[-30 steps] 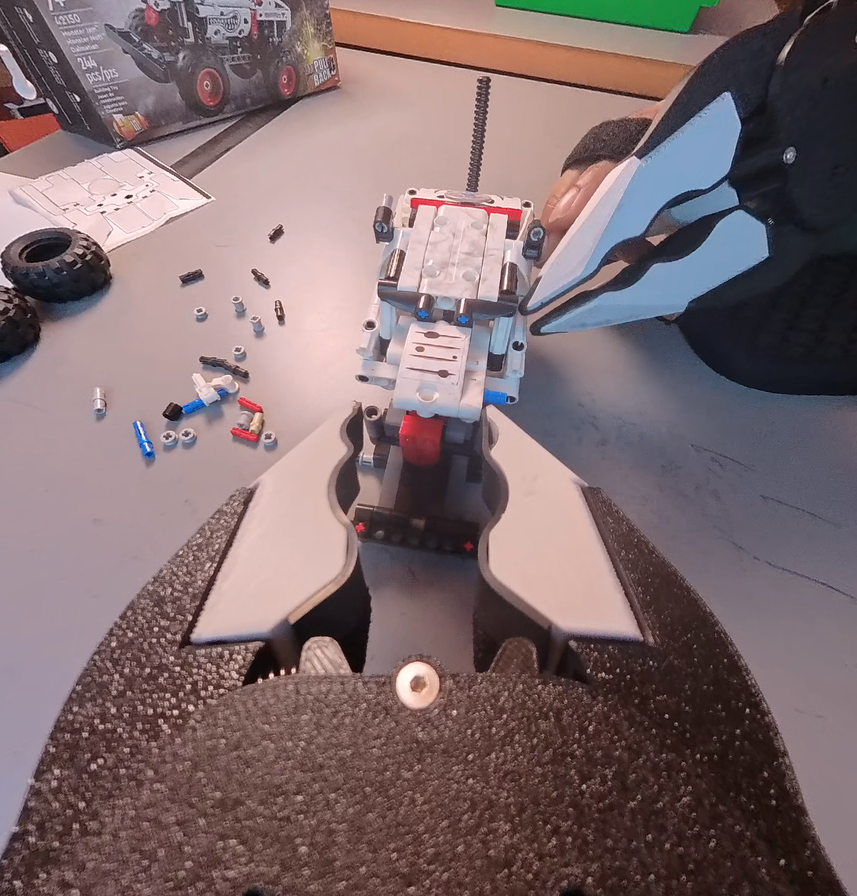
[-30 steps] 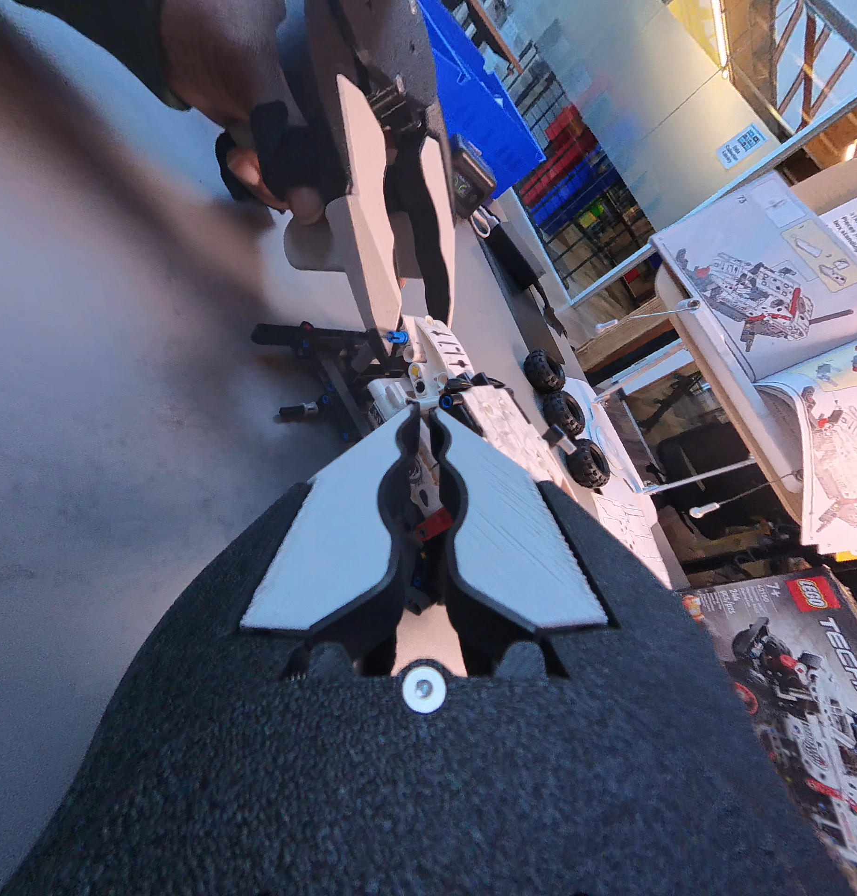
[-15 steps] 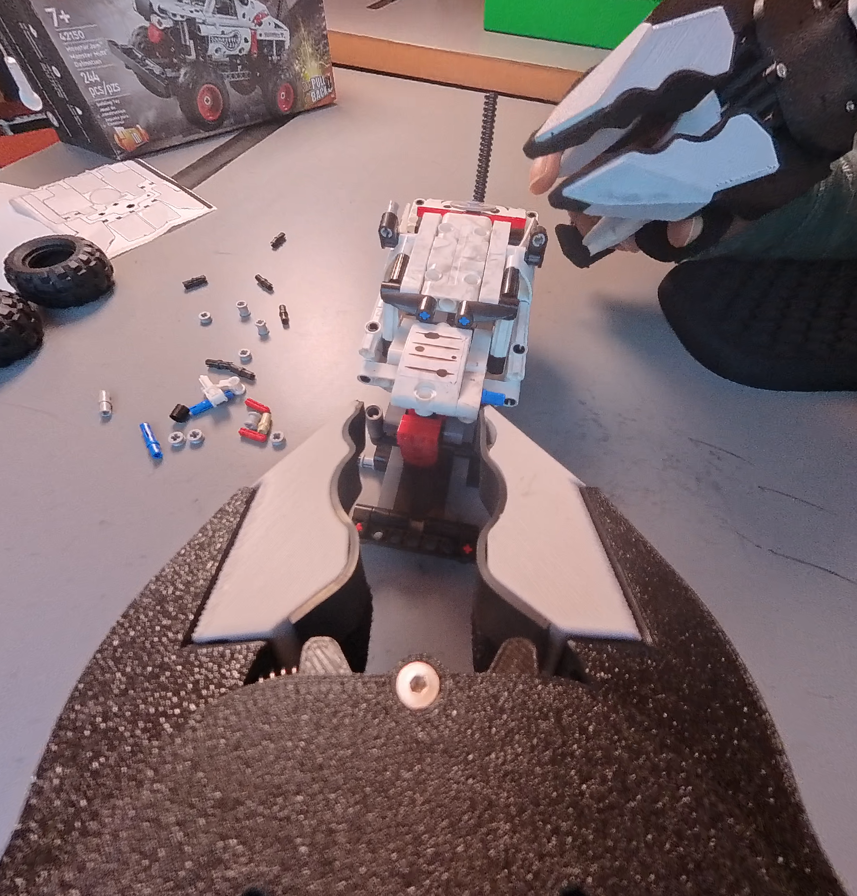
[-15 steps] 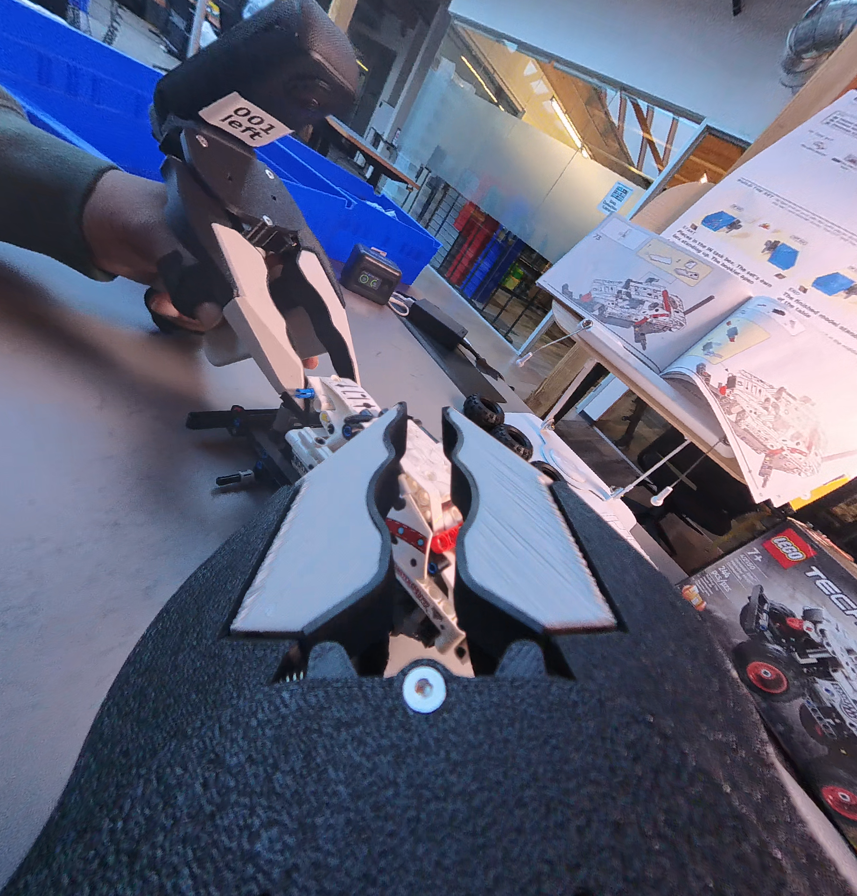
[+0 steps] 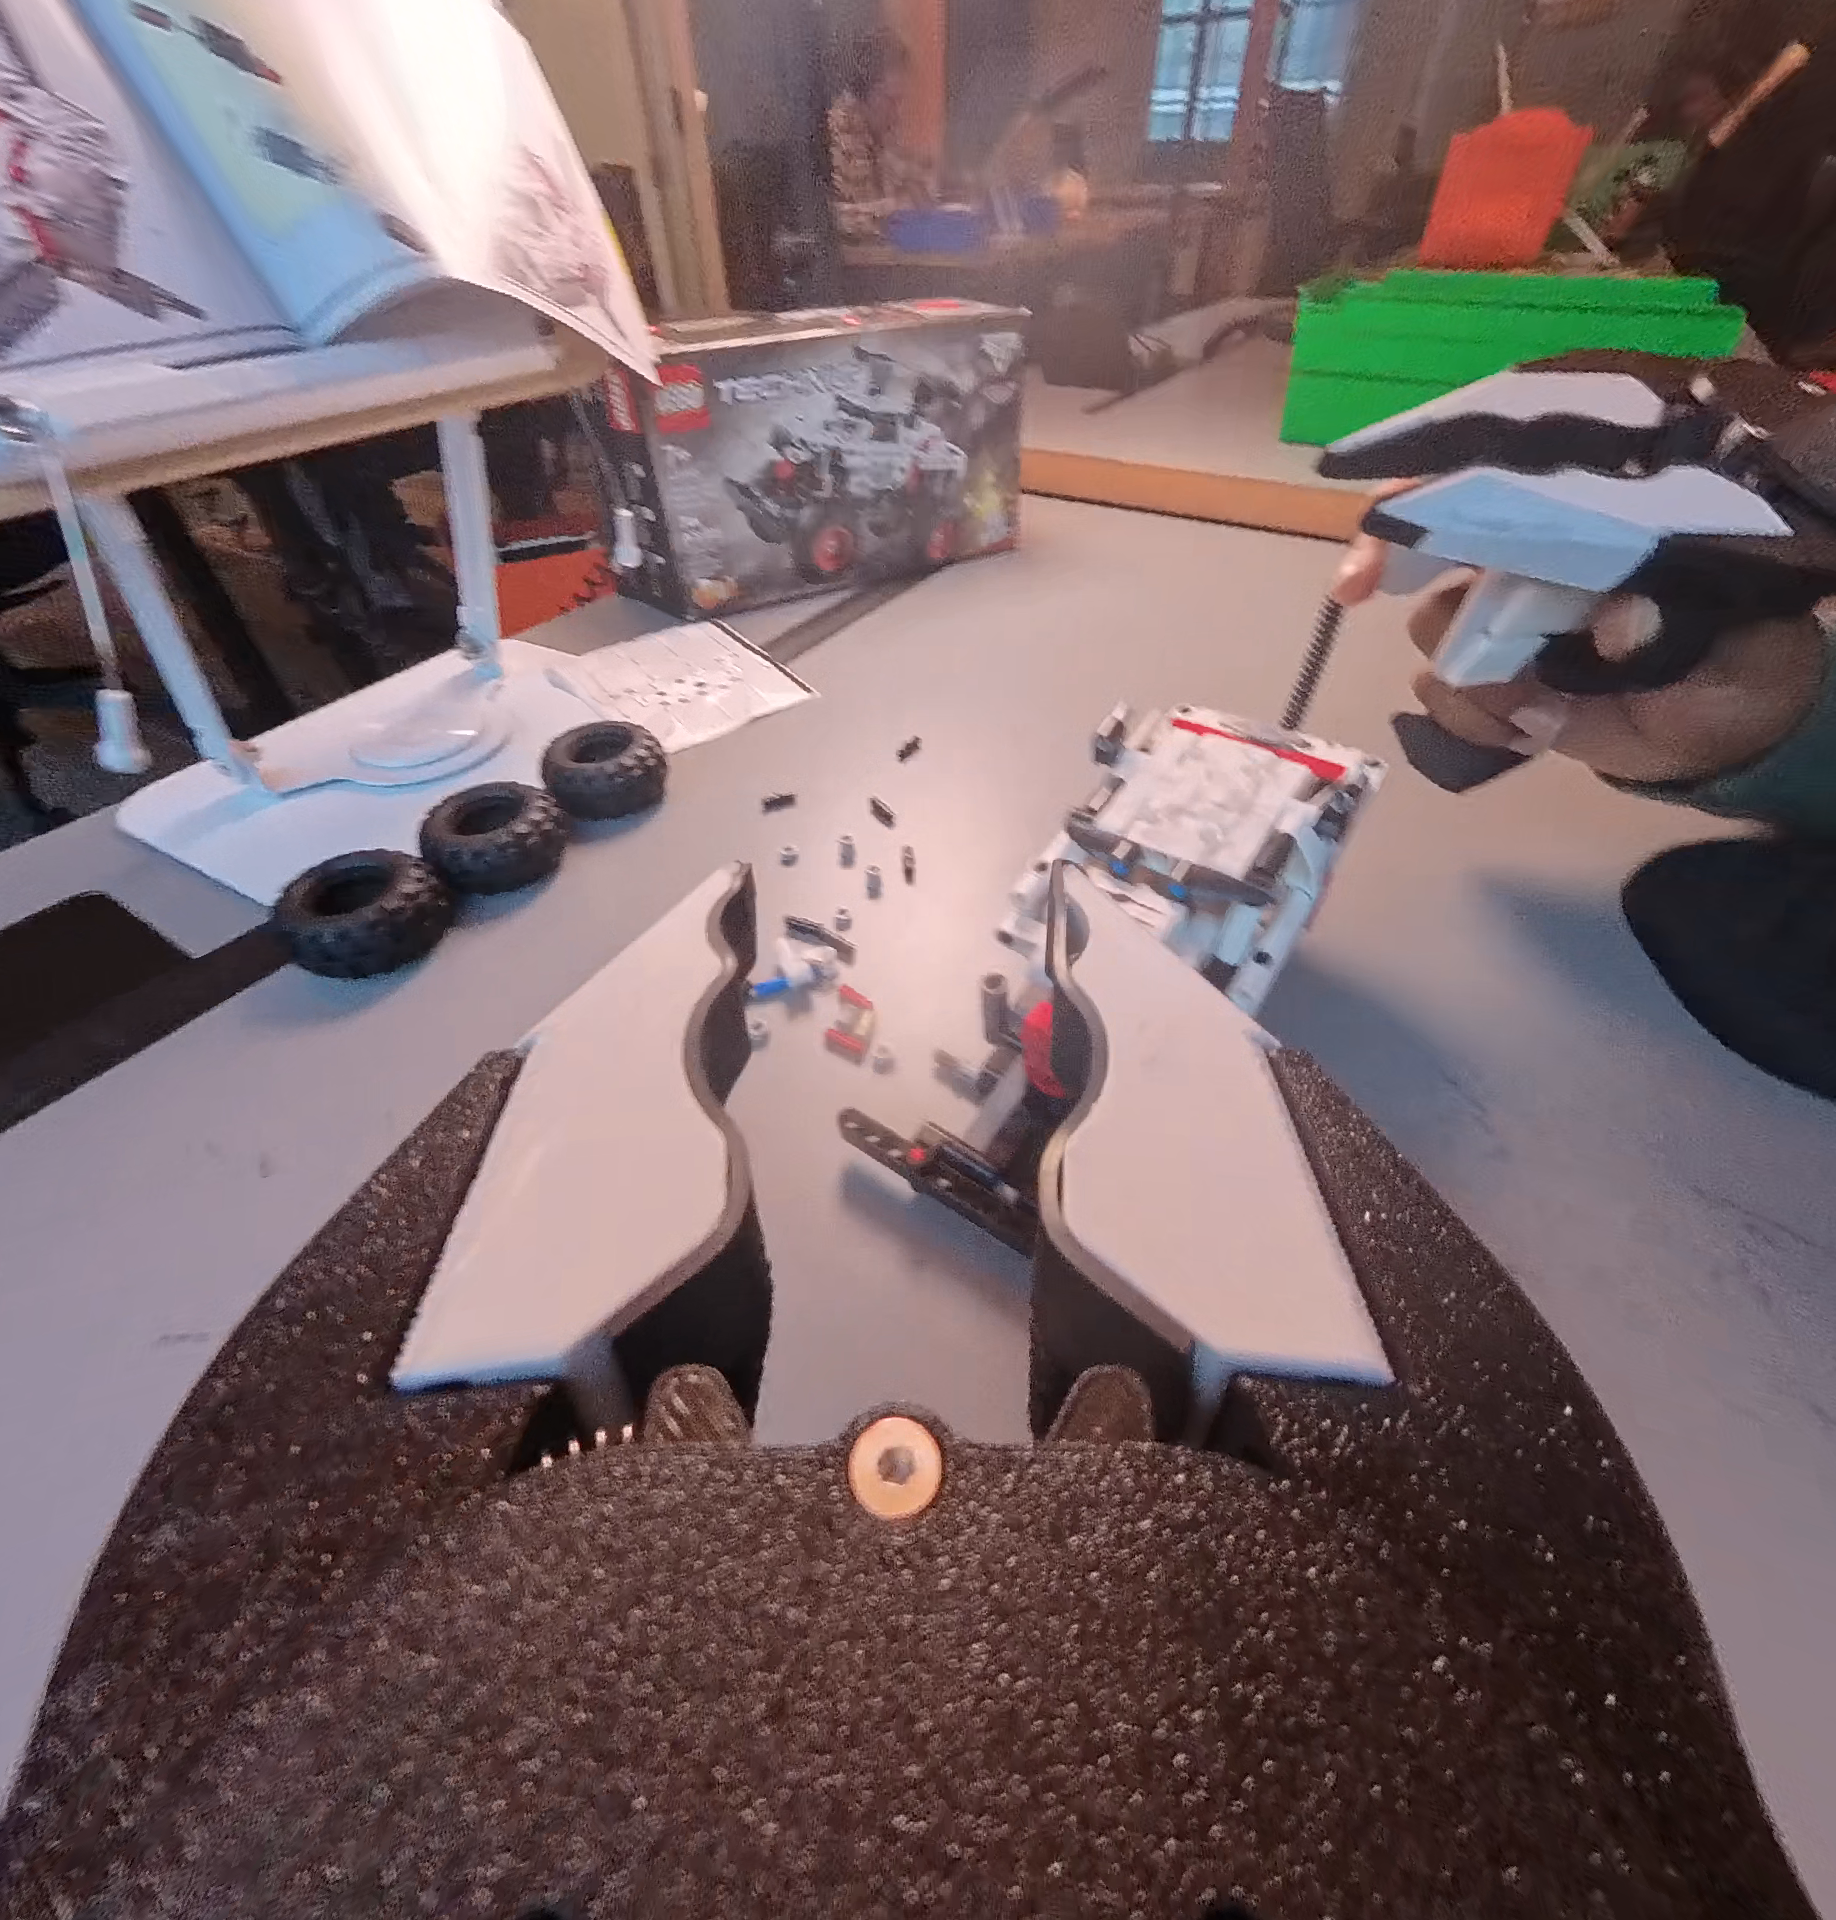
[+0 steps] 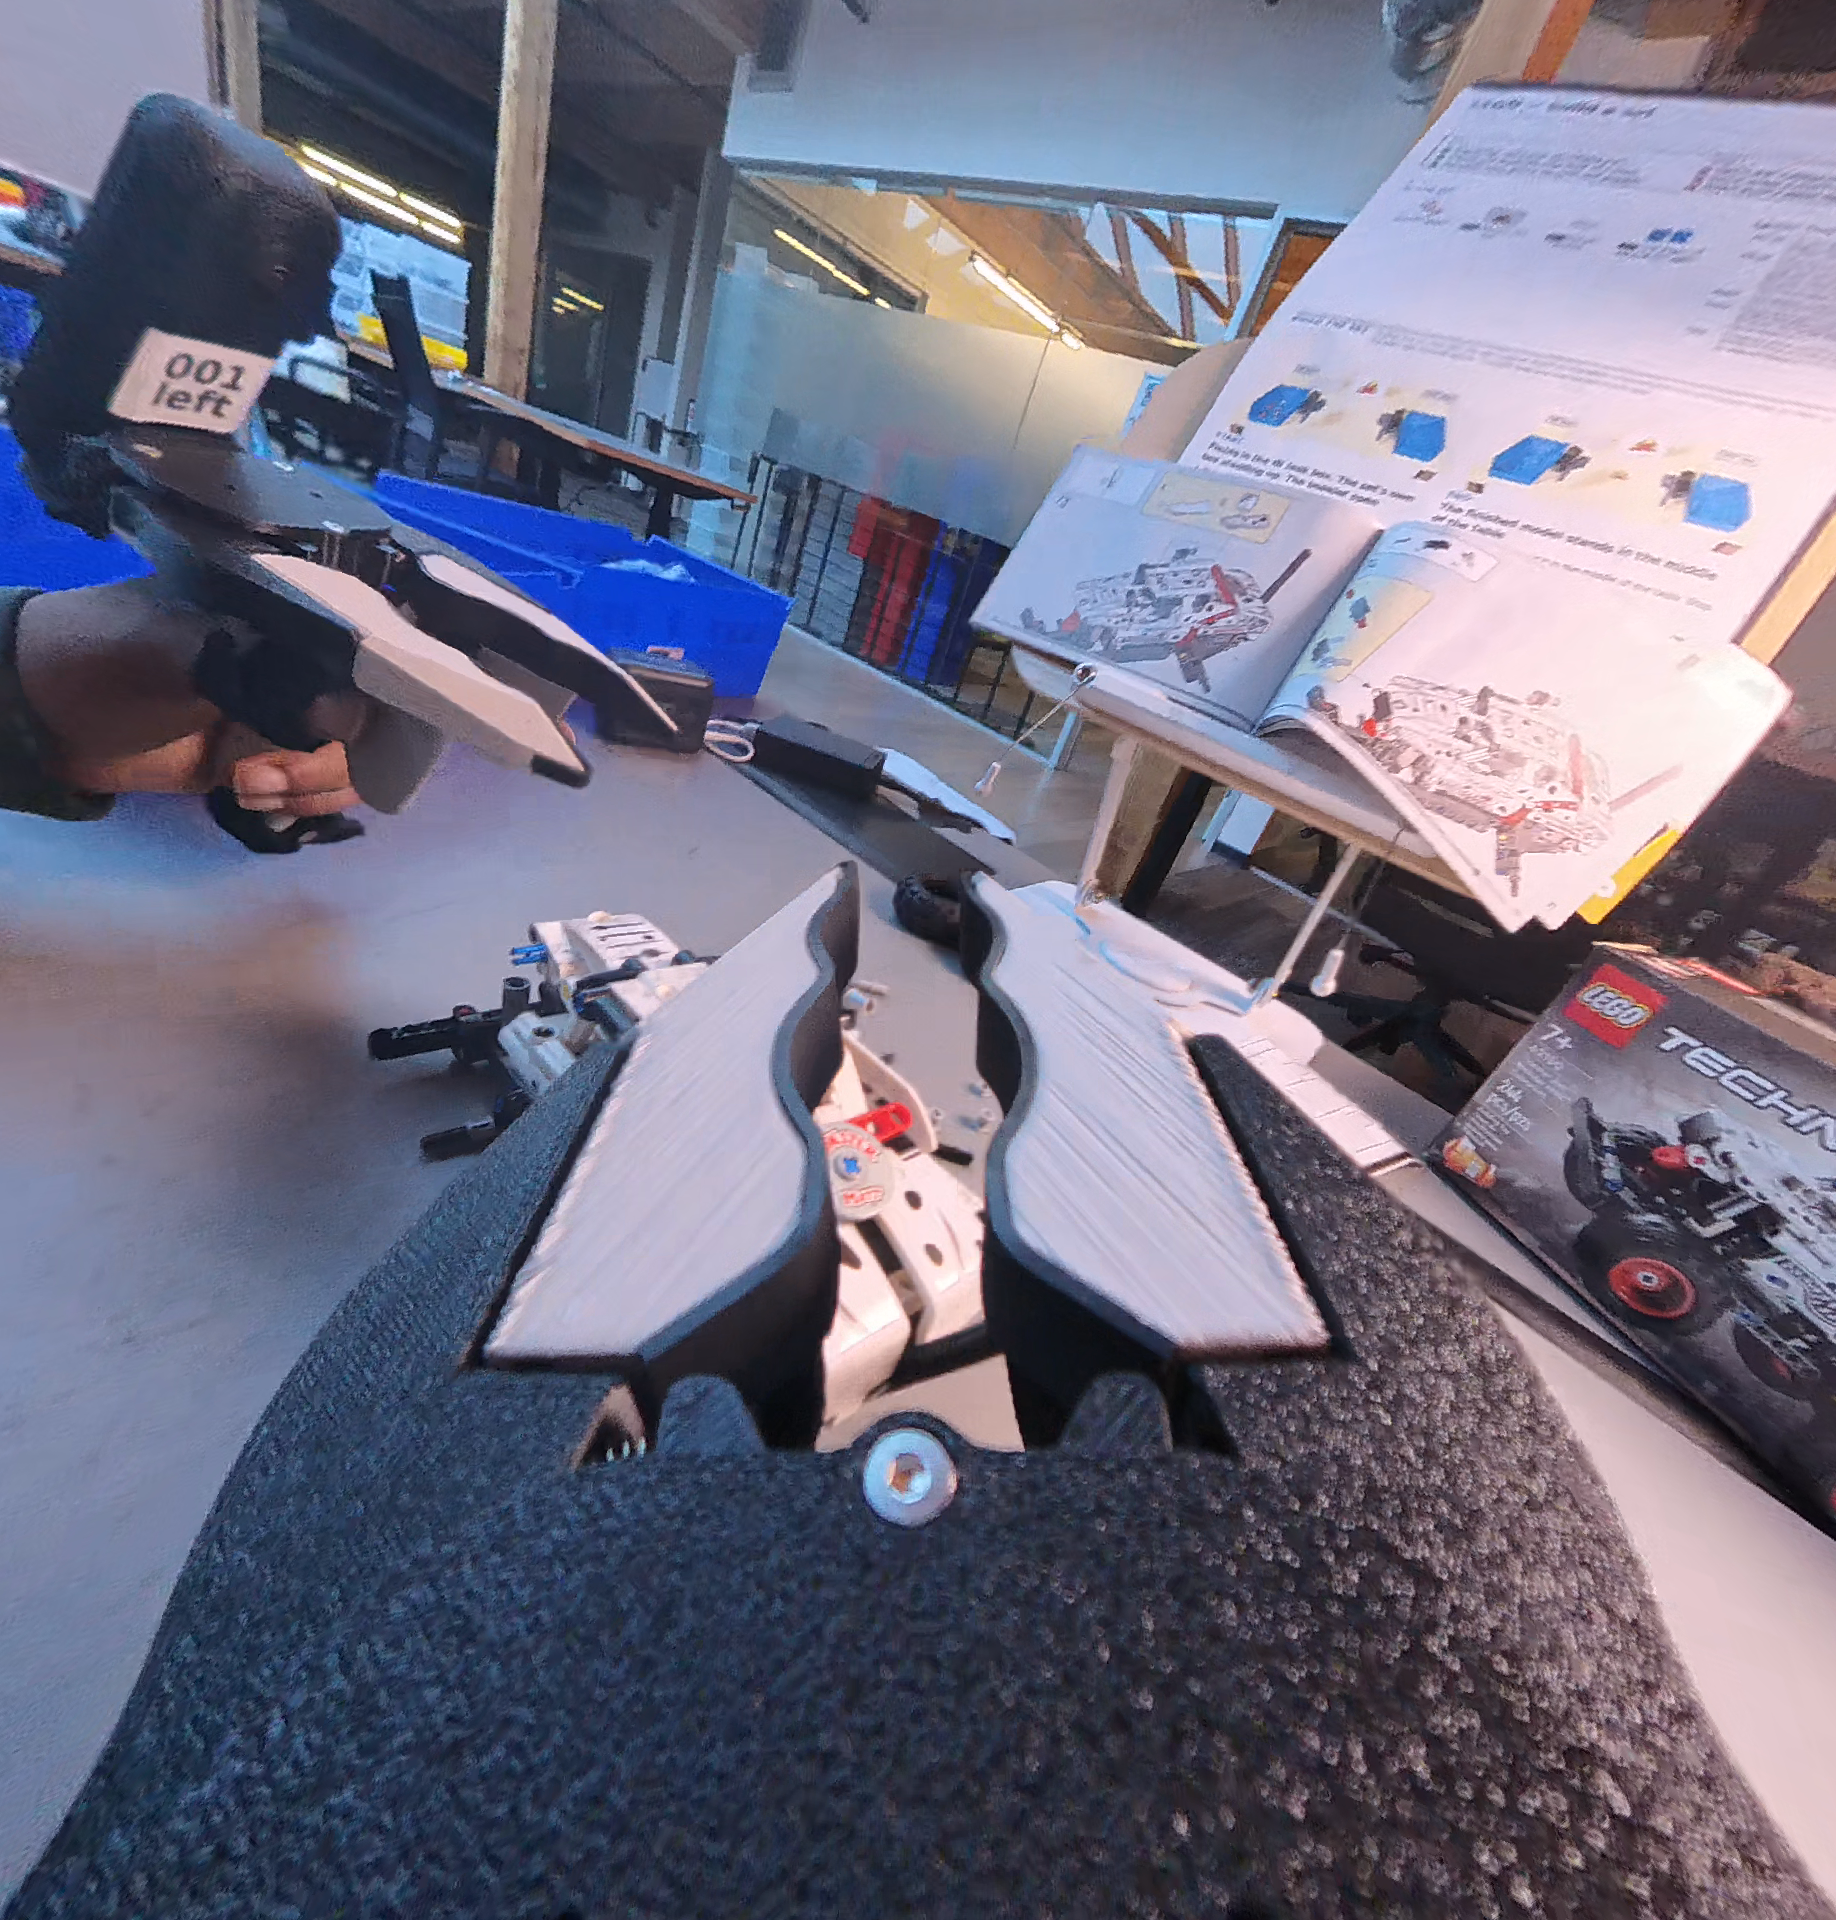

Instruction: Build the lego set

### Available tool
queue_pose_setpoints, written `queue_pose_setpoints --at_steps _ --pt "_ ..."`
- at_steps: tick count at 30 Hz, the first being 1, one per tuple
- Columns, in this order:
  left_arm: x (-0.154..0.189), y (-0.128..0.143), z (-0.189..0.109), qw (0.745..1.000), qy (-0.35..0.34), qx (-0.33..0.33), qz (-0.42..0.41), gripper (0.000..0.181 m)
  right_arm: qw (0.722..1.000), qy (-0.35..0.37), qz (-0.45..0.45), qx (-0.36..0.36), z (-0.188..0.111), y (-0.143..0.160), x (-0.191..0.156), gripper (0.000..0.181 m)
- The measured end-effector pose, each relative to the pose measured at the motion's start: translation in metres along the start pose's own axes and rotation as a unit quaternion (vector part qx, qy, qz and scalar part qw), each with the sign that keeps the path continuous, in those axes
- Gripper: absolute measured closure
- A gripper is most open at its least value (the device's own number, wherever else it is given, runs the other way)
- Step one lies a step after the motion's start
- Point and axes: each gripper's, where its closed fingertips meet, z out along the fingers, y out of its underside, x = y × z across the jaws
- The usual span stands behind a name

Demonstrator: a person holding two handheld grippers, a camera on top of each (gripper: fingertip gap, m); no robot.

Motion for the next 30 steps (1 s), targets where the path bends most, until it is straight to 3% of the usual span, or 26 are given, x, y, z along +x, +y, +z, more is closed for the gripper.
queue_pose_setpoints --at_steps 8,14,19,24,30 --pt "-0.103 -0.052 0.01 0.986 -0.161 0.034 -0.034 0.127 0.995 0.094 0.019 0.013 -0.019 -0.004 0.077 0.162" --pt "-0.177 -0.059 0.042 0.973 -0.229 0.008 -0.032 0.121 0.987 0.15 0.057 -0.028 -0.036 0.046 0.134 0.16" --pt "-0.217 -0.057 0.066 0.967 -0.25 -0.009 -0.053 0.12 0.982 0.145 0.107 -0.054 -0.035 0.077 0.14 0.161" --pt "-0.166 -0.062 0.074 0.987 -0.152 -0.002 -0.051 0.134 0.987 0.13 0.076 -0.049 -0.033 0.069 0.128 0.162" --pt "-0.064 -0.028 0.052 0.998 0.012 -0.038 -0.057 0.131 0.992 0.094 0.08 -0.033 -0.025 0.06 0.108 0.162"
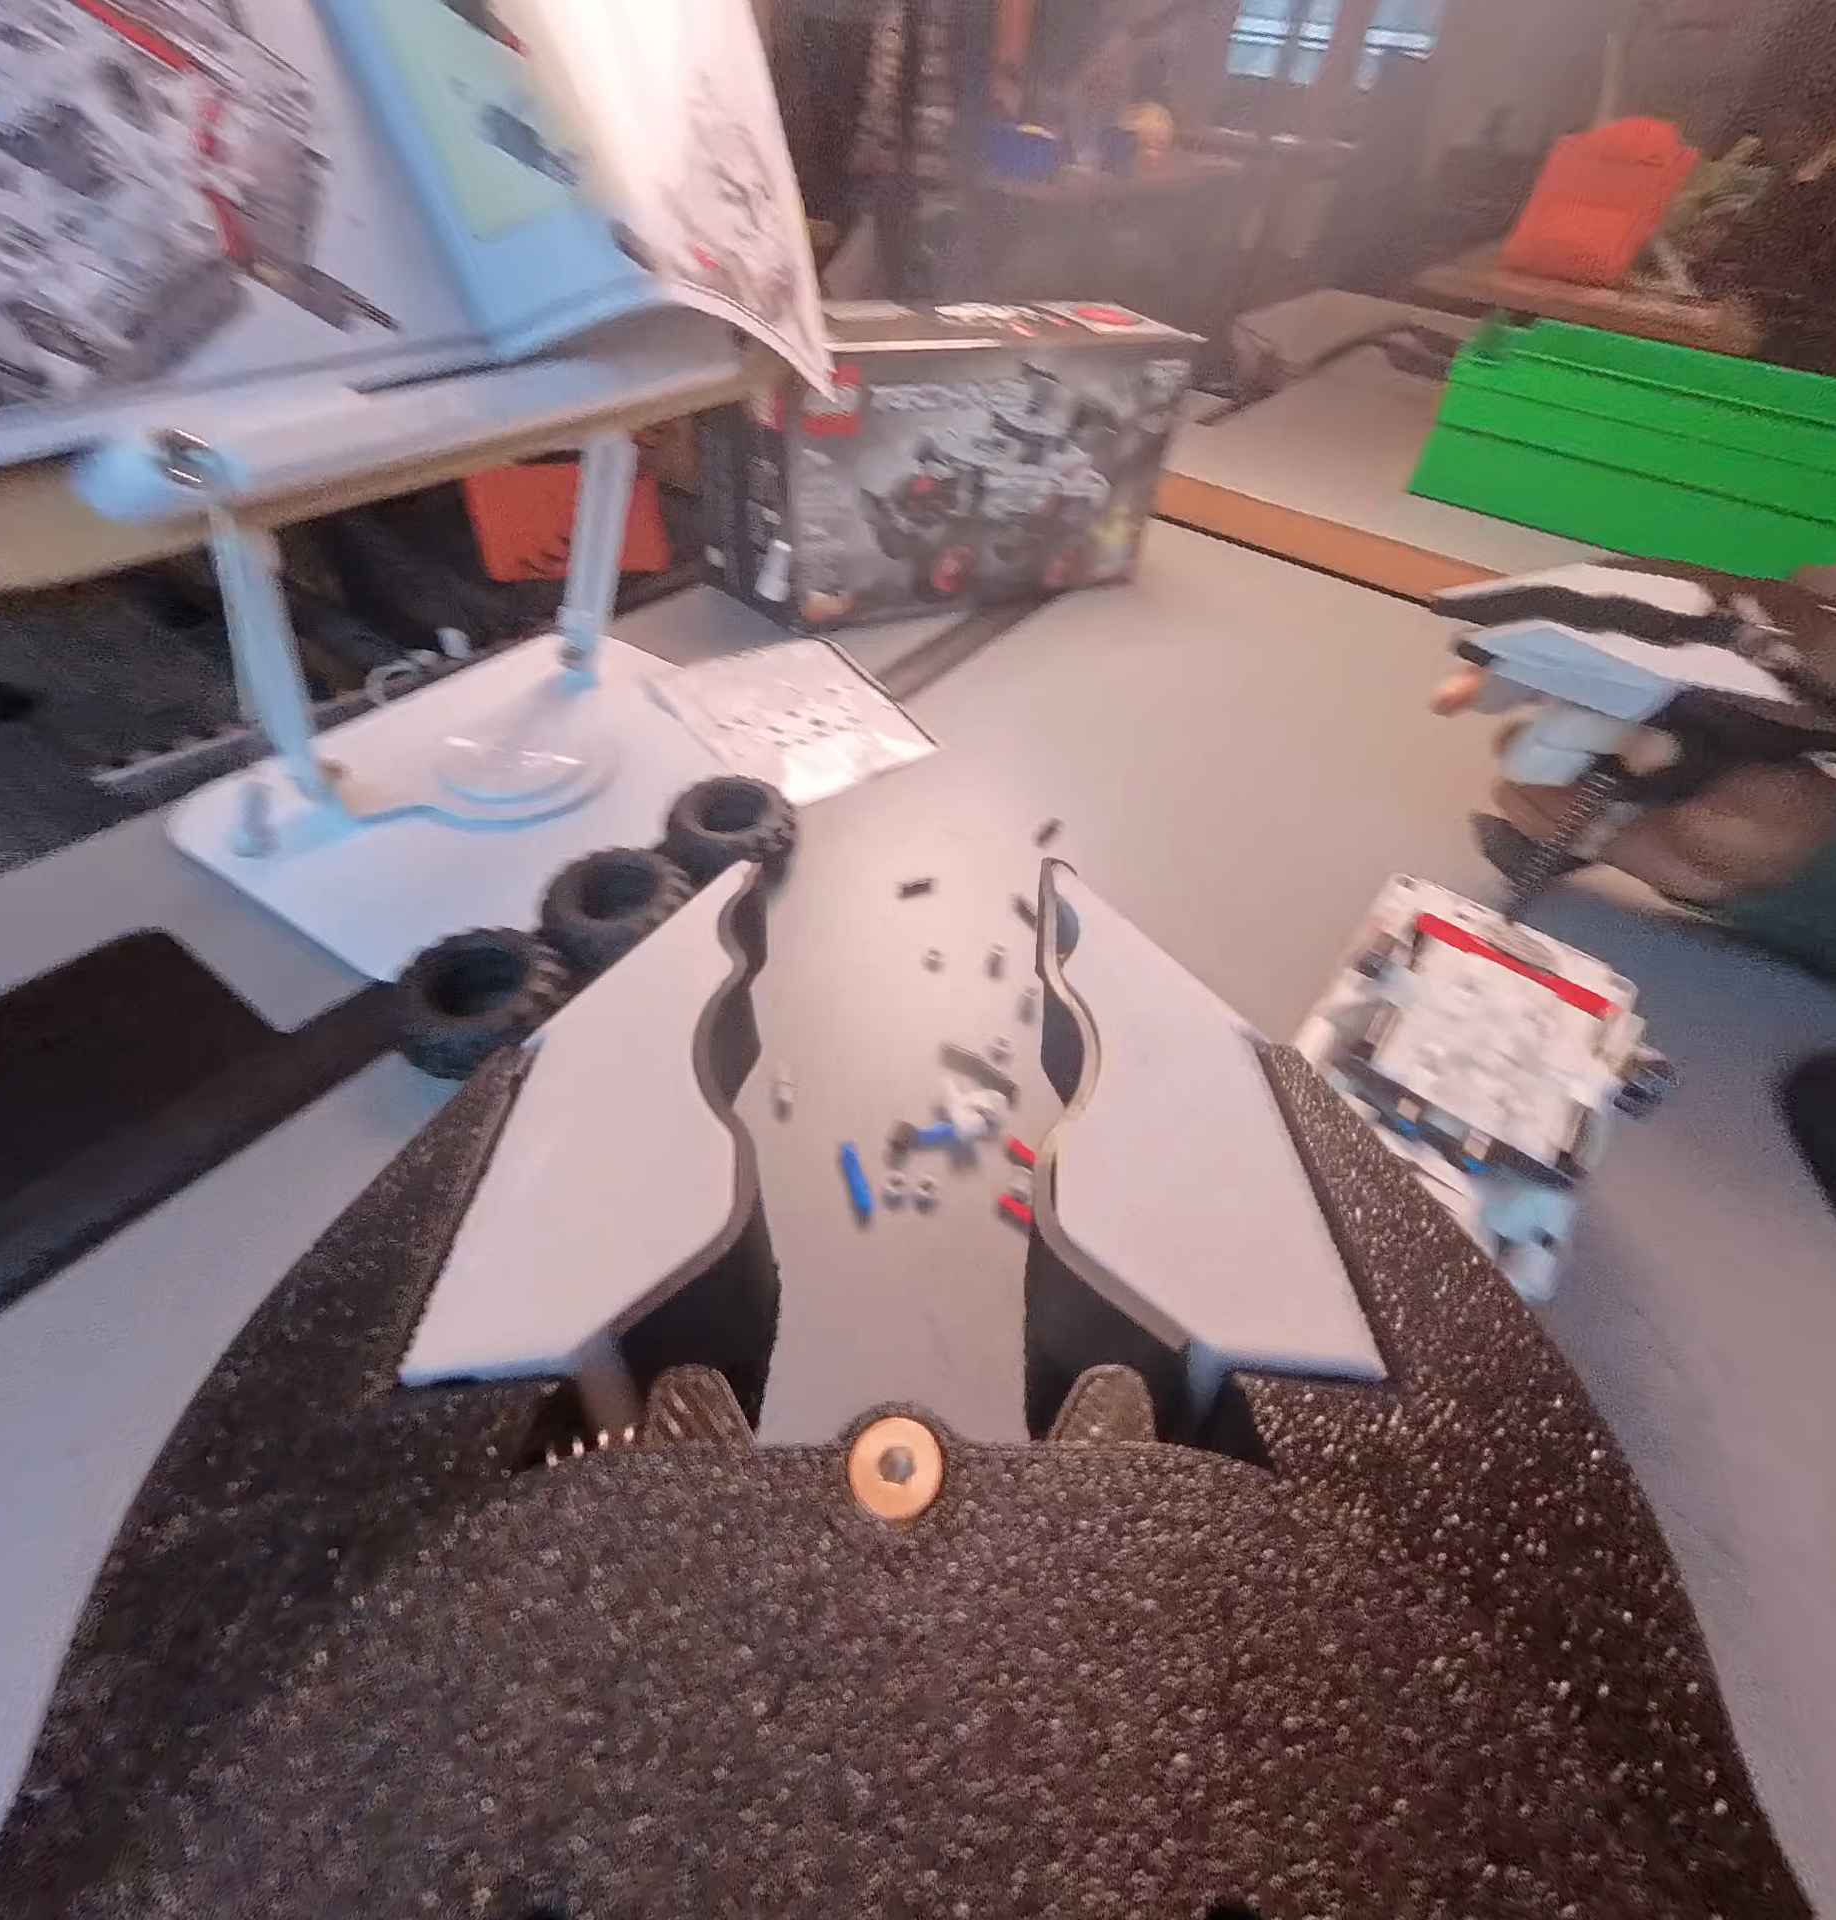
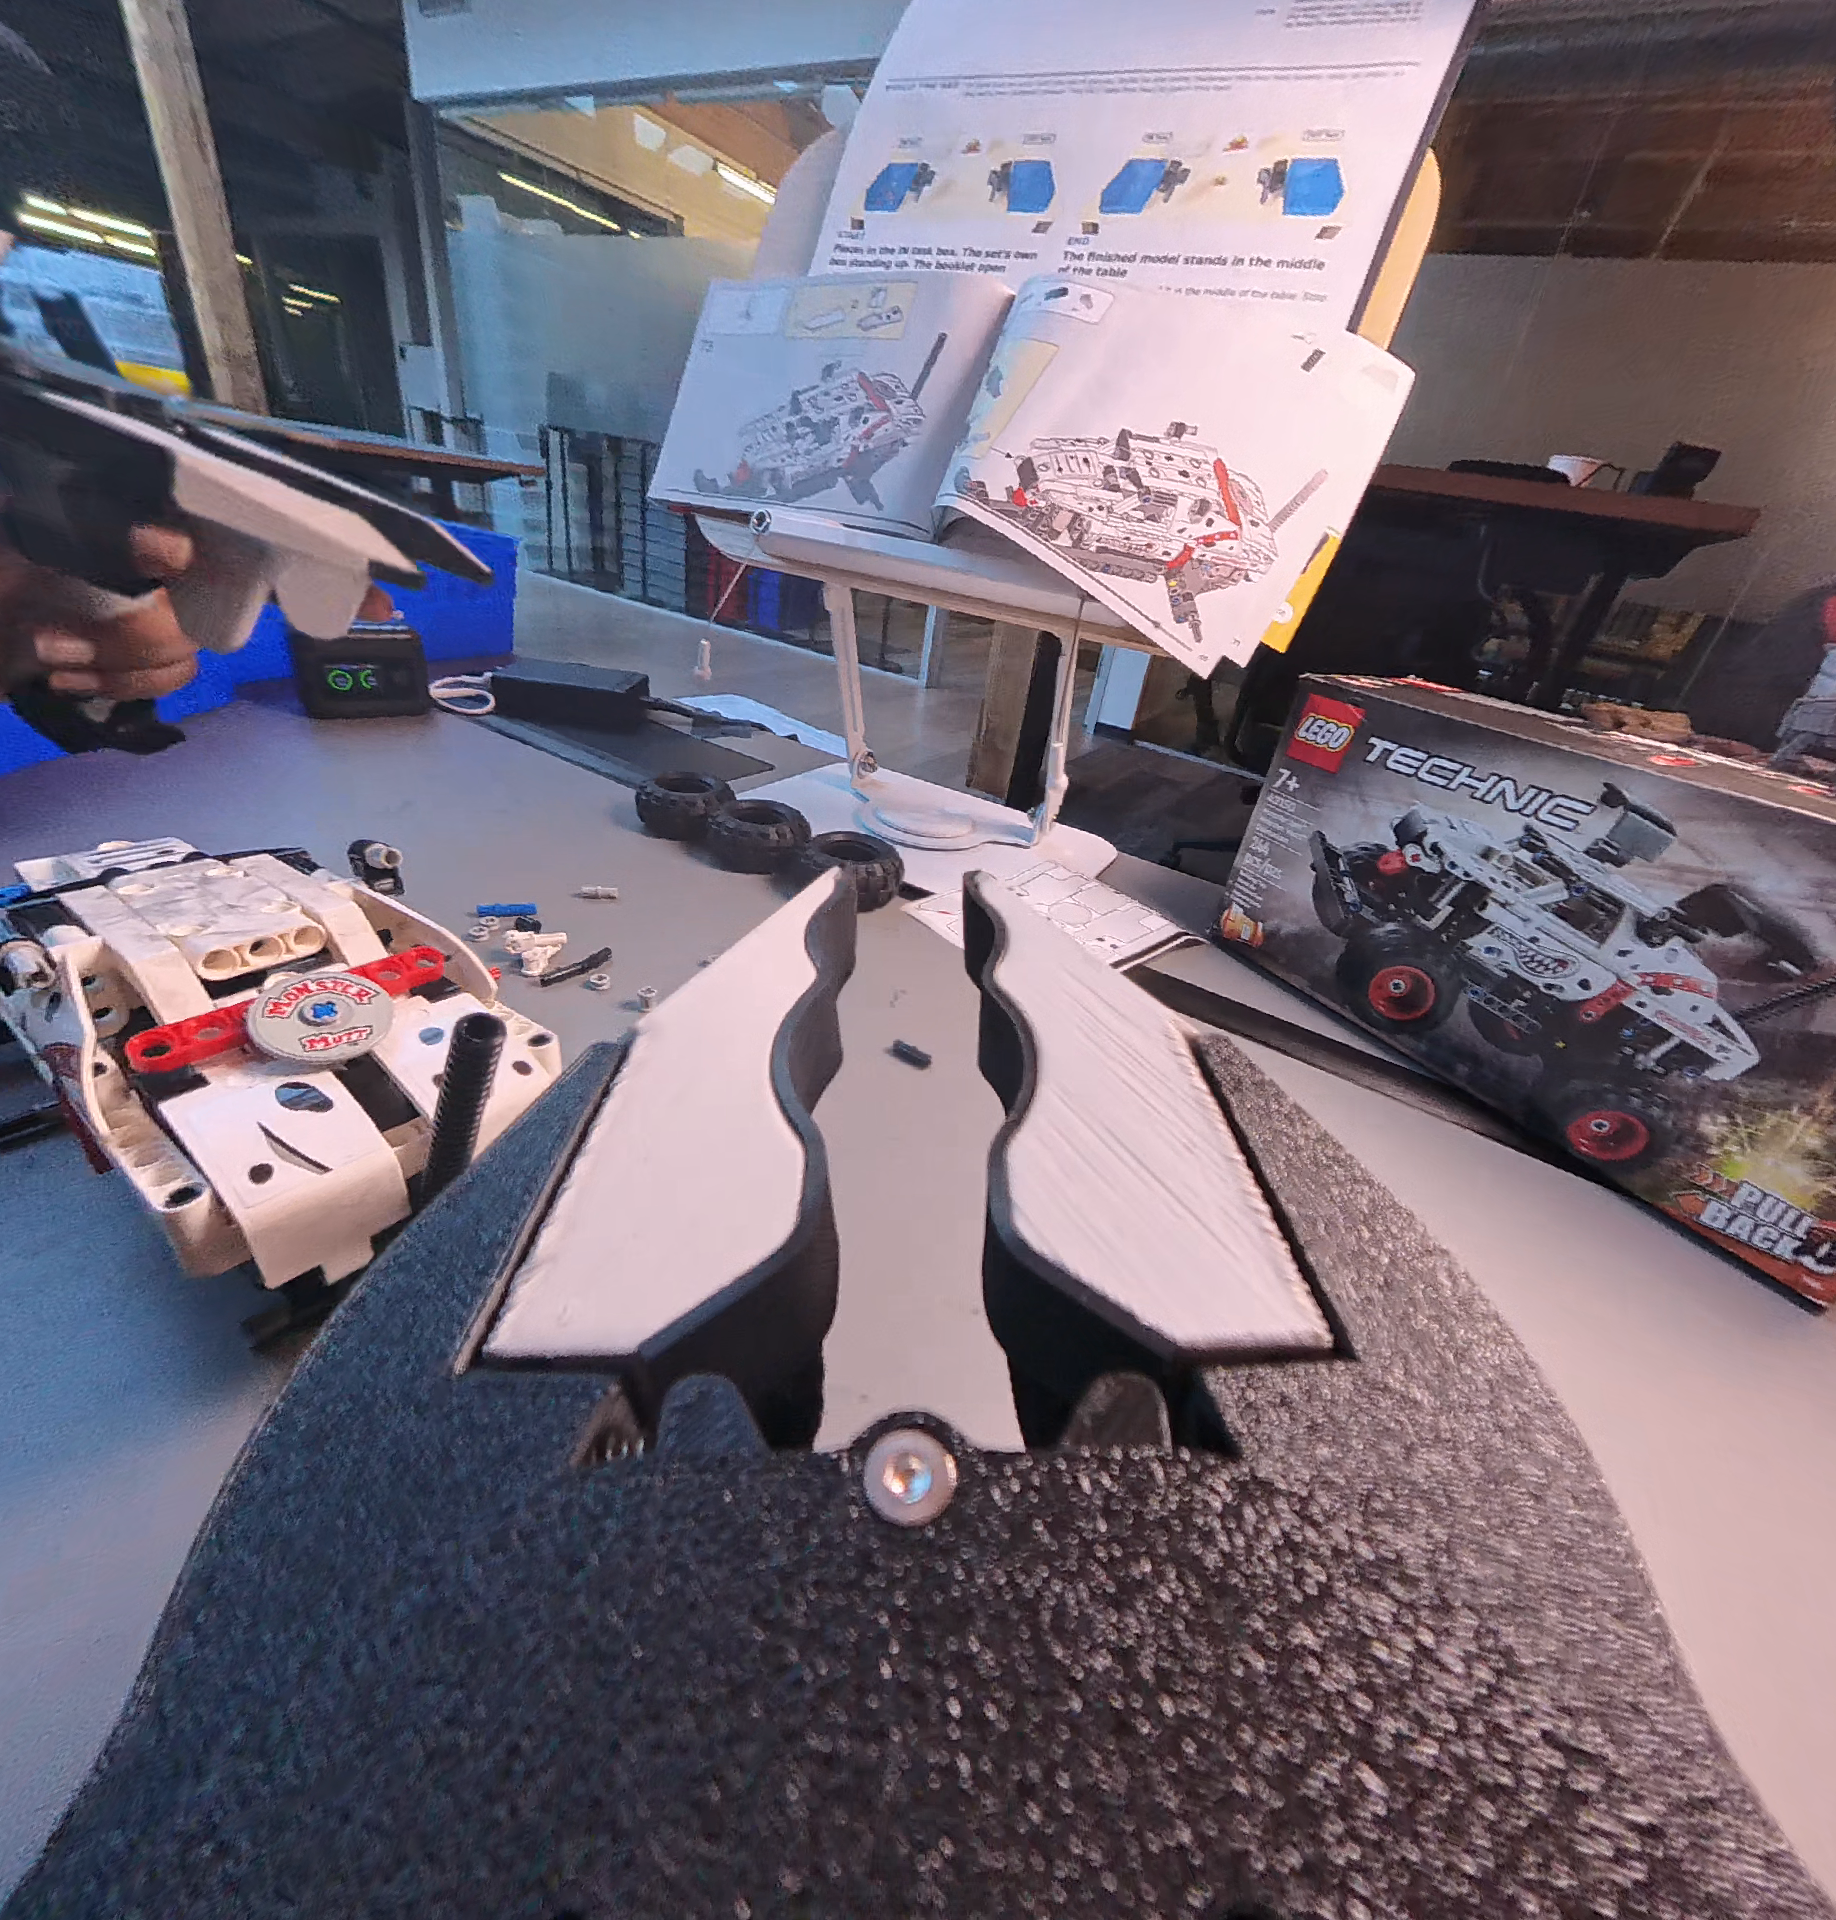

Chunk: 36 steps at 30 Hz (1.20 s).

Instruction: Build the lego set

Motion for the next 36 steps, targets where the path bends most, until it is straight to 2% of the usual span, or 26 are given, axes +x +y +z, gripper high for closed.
queue_pose_setpoints --at_steps 2,4,6,8,13,18,20,22,25,28,31,33,36 --pt "0.047 0.017 -0.011 0.994 0.108 -0.016 -0.022 0.13 1.0 -0.007 -0.007 -0.004 0.002 0.002 -0.006 0.162" --pt "0.084 0.039 -0.021 0.982 0.181 -0.045 -0.025 0.125 1.0 -0.013 -0.01 -0.01 0.003 0.005 -0.01 0.162" --pt "0.107 0.068 -0.022 0.974 0.203 -0.1 0.006 0.124 1.0 -0.015 -0.01 -0.015 0.004 0.008 -0.012 0.162" --pt "0.116 0.089 -0.019 0.969 0.194 -0.146 0.053 0.134 1.0 -0.017 -0.007 -0.019 0.004 0.01 -0.012 0.162" --pt "0.126 0.09 -0.003 0.966 0.155 -0.191 0.084 0.139 1.0 -0.014 -0.012 -0.022 0.004 0.011 -0.011 0.162" --pt "0.127 0.084 0.006 0.968 0.149 -0.18 0.091 0.138 1.0 -0.007 -0.007 -0.022 0.003 0.011 -0.004 0.163" --pt "0.122 0.067 0.002 0.973 0.166 -0.147 0.069 0.121 1.0 0.0 -0.004 -0.016 0.001 0.008 0.0 0.162" --pt "0.098 0.03 0.003 0.986 0.138 -0.079 0.051 0.118 1.0 0.005 0.006 -0.01 0.001 0.005 0.004 0.162" --pt "0.014 -0.03 0.01 0.998 -0.019 0.013 0.052 0.116 1.0 0.012 0.022 -0.008 0.001 0.006 0.009 0.162" --pt "-0.085 -0.07 0.018 0.974 -0.201 0.057 0.087 0.108 1.0 0.014 0.024 -0.009 0.0 0.008 0.011 0.161" --pt "-0.157 -0.096 0.031 0.948 -0.298 0.067 0.094 0.092 1.0 0.022 0.011 -0.012 -0.001 0.009 0.014 0.161" --pt "-0.189 -0.109 0.042 0.933 -0.34 0.06 0.098 0.079 1.0 0.027 0.013 -0.011 -0.001 0.008 0.018 0.161" --pt "-0.212 -0.117 0.058 0.916 -0.383 0.056 0.102 0.068 0.999 0.035 0.017 -0.011 -0.002 0.01 0.025 0.161"
